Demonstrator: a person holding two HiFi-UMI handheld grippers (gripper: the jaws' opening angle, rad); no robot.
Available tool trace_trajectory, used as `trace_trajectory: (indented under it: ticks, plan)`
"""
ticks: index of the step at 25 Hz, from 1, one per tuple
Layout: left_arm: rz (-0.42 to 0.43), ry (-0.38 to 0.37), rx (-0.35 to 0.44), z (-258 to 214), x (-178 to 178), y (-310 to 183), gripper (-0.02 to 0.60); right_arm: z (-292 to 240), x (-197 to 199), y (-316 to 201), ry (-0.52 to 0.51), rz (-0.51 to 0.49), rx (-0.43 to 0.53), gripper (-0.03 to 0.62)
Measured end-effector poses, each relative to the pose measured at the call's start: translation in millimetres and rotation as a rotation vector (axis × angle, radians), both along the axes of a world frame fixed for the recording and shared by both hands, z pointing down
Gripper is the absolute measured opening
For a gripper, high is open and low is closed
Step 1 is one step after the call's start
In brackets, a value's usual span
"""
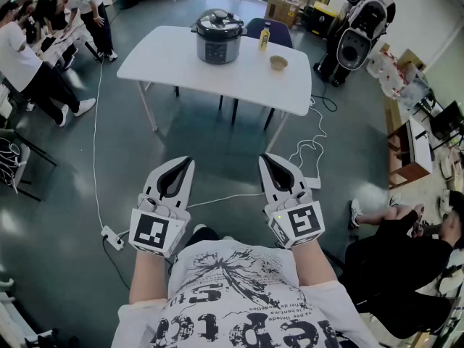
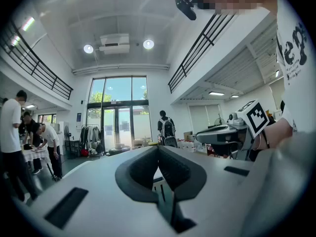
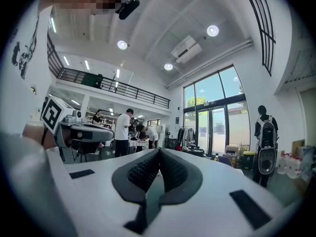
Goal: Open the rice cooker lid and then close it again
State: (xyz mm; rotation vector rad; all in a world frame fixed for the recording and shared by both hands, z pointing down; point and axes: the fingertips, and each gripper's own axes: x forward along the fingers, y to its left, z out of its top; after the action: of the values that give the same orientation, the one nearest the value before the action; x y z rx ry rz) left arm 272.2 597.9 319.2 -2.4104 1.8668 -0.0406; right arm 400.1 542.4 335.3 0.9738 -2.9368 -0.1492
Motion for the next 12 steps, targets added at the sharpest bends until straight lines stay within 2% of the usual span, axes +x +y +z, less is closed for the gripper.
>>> trace_trajectory:
  ticks: [12]
  plan:
    - [0.014,0.002,0.004,-1.0,23.3,-3.6,0.012,-0.8,20.3,-1.2,-0.045,-0.006,-0.015,0.012]
